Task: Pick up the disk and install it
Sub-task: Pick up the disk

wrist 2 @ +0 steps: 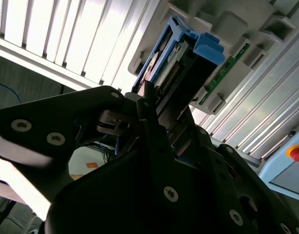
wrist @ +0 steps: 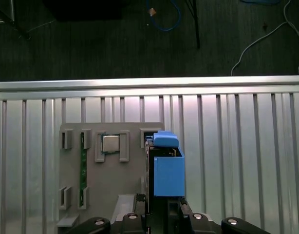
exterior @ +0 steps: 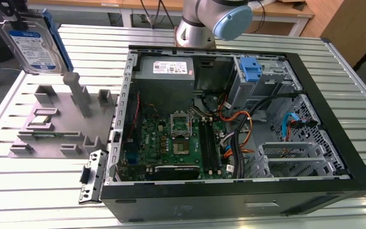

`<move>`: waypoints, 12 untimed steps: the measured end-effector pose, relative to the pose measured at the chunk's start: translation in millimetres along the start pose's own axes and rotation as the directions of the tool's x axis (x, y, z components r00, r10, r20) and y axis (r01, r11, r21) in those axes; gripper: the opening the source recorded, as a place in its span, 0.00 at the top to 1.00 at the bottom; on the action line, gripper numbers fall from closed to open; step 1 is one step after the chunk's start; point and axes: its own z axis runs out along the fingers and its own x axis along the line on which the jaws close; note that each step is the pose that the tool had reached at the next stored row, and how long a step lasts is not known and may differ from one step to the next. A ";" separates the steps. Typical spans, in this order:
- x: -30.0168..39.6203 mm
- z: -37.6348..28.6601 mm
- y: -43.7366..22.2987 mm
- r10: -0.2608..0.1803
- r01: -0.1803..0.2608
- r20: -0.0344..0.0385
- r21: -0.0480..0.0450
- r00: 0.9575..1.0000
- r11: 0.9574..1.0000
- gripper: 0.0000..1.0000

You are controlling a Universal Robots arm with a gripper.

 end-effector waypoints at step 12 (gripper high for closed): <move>-0.3 -5.9 0.2 0.000 0.000 0.001 0.000 1.000 1.000 0.65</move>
